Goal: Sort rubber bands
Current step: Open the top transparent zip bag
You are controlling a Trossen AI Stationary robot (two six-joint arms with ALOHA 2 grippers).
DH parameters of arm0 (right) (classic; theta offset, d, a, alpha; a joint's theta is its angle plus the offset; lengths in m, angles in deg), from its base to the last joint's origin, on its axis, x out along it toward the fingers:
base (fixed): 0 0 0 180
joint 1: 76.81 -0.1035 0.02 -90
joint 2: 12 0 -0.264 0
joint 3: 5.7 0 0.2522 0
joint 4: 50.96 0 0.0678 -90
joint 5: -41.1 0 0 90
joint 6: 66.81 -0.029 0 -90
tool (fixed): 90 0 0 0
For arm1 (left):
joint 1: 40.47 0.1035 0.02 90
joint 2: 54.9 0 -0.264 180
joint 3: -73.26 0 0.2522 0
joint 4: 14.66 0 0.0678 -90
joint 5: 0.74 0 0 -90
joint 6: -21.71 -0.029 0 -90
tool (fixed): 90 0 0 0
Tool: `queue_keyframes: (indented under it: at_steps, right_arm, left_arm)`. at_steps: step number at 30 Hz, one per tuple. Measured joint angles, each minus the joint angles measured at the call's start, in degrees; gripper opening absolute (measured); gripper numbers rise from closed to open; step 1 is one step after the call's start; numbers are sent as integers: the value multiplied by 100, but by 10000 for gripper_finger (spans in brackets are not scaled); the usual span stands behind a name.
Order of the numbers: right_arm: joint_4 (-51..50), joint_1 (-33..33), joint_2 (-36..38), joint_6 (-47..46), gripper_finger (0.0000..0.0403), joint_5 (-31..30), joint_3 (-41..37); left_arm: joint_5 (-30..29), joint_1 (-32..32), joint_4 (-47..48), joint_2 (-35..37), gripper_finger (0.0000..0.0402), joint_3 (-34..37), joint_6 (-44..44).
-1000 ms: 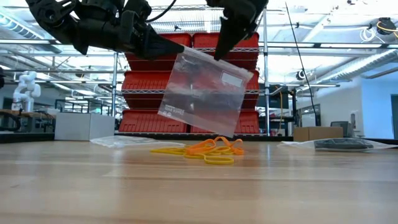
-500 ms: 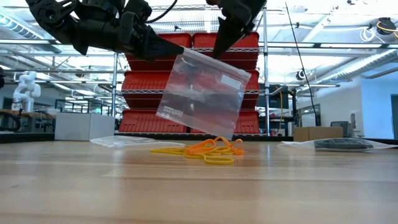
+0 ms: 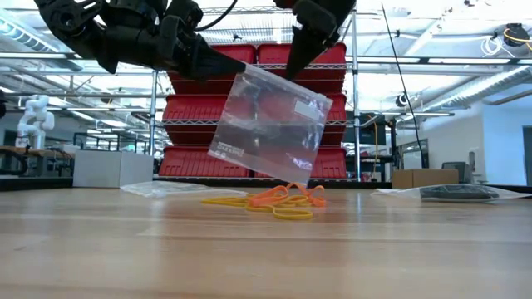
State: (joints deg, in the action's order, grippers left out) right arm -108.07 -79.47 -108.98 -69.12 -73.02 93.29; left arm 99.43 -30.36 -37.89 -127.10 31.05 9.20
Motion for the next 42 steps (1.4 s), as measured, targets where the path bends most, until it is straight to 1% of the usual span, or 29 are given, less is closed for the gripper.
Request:
queue_keyframes:
  at_steps: [9,19,22,31,34,42]
  right_arm:
    - [26,-5,21,46,0,6,0]
    - [26,-194,21,43,0,-26,2]
    - [26,-204,21,21,0,-145,2]
    - [26,-183,19,5,0,-87,2]
    - [27,-184,15,-27,0,54,2]
    - [30,-183,-70,-41,0,47,7]
  left_arm:
    - [-2,0,1,0,0,0,0]
    - [-4,1,0,0,0,0,0]
    - [-4,2,0,0,0,0,0]
    - [-11,1,0,0,0,0,4]
    - [-15,0,0,0,0,0,4]
    - [-42,2,0,0,0,0,4]
